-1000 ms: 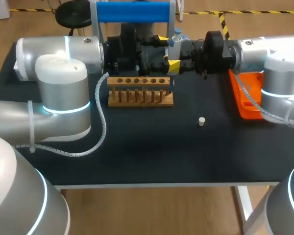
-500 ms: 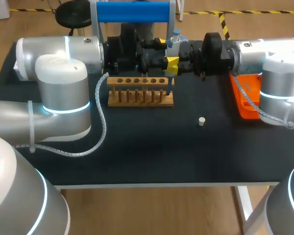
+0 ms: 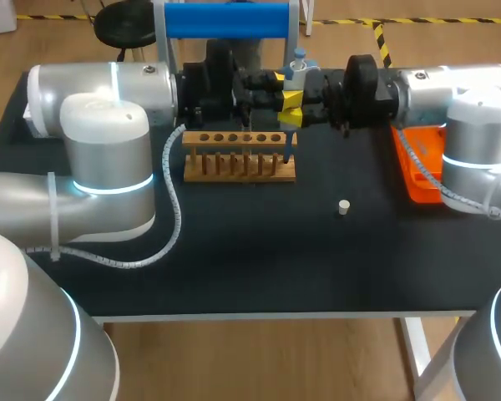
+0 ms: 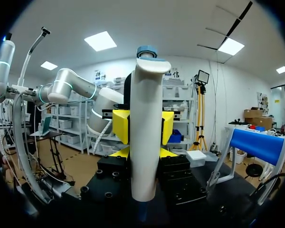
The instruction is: Invert the test tube, pick up the pipette, mount the tip to pipette, aspirate from beaker and dispense into the tube, eject the tip, return the pipette, and cap with the stopper.
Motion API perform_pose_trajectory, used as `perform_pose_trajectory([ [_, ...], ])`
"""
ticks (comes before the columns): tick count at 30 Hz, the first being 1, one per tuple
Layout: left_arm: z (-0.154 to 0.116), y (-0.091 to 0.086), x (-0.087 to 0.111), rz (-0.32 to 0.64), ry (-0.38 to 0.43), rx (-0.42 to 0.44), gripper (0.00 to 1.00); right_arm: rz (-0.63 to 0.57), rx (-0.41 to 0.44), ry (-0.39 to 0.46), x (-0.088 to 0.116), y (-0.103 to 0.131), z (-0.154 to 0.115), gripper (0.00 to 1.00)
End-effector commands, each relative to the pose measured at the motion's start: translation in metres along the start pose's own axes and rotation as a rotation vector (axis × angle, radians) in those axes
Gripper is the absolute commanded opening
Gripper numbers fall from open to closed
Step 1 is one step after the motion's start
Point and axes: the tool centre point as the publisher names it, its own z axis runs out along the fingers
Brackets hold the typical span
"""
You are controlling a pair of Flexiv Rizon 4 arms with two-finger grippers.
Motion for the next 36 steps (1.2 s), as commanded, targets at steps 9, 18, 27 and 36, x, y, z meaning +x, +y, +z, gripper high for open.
perform_pose_trajectory([
  [9,0.001,0.0,-0.001,0.0,-0.003,0.0,0.0,0.006,0.025,0.019,0.005,0.0,-0.017,1.0],
  [18,0.001,0.0,-0.001,0.0,-0.003,0.0,0.0,0.021,0.018,-0.038,-0.009,-0.002,-0.066,1.0],
  [27,0.001,0.0,-0.001,0.0,-0.003,0.0,0.0,0.003,0.093,-0.233,-0.075,0.0,-0.096,1.0],
  [36,0.001,0.0,-0.001,0.0,-0.003,0.0,0.0,-0.018,0.121,-0.343,-0.14,0.014,-0.085,1.0],
])
